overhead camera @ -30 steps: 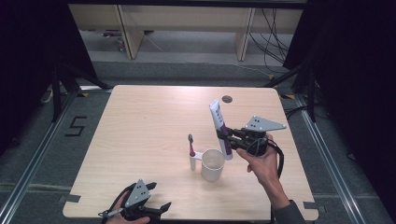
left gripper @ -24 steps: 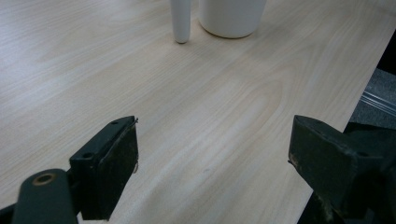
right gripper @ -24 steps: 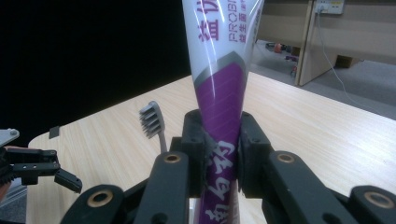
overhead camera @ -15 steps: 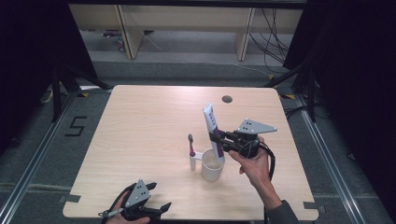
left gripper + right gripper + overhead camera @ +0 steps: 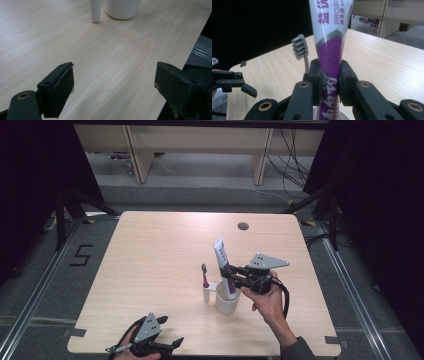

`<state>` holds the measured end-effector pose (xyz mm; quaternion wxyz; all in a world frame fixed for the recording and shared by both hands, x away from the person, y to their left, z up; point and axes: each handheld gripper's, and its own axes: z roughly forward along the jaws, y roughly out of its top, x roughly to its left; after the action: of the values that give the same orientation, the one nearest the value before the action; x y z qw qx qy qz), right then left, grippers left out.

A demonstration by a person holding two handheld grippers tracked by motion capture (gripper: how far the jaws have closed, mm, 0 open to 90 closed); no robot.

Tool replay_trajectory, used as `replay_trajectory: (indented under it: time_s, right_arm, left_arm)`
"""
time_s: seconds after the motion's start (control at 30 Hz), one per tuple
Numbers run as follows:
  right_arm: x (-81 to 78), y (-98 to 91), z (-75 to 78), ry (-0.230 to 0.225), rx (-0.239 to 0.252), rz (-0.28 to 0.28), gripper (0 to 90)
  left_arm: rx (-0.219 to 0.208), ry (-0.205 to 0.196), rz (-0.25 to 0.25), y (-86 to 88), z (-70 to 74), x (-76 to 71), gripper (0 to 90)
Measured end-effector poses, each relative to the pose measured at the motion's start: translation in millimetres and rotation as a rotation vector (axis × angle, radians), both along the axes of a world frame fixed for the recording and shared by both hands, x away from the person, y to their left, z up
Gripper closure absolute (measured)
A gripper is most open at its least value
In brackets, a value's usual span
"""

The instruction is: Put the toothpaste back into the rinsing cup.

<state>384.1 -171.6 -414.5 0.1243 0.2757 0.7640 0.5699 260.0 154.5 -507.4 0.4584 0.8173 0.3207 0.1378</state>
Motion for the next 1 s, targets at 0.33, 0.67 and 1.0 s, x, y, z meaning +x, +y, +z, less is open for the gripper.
replay_trajectory:
  time_s: [0.33,0.67,1.0]
  right_arm:
    - [-2.9,2.8,-11.2,0.051,-0.023,0.008,76.2]
    - [-3.1,2.3,-19.7,0.042,-0.068,0.012,76.1]
    - [-5.3,0.1,-25.6,0.052,-0.084,0.020,76.0]
  left_arm:
    - [-0.006,-0.007,0.000,-0.8,-0.4,0.0,15.4]
    - [0.011,-0.009,-0.001,-0.3,0.2,-0.7,15.5]
    - [0.006,-0.008,0.003,-0.6,-0.1,-1.1,15.5]
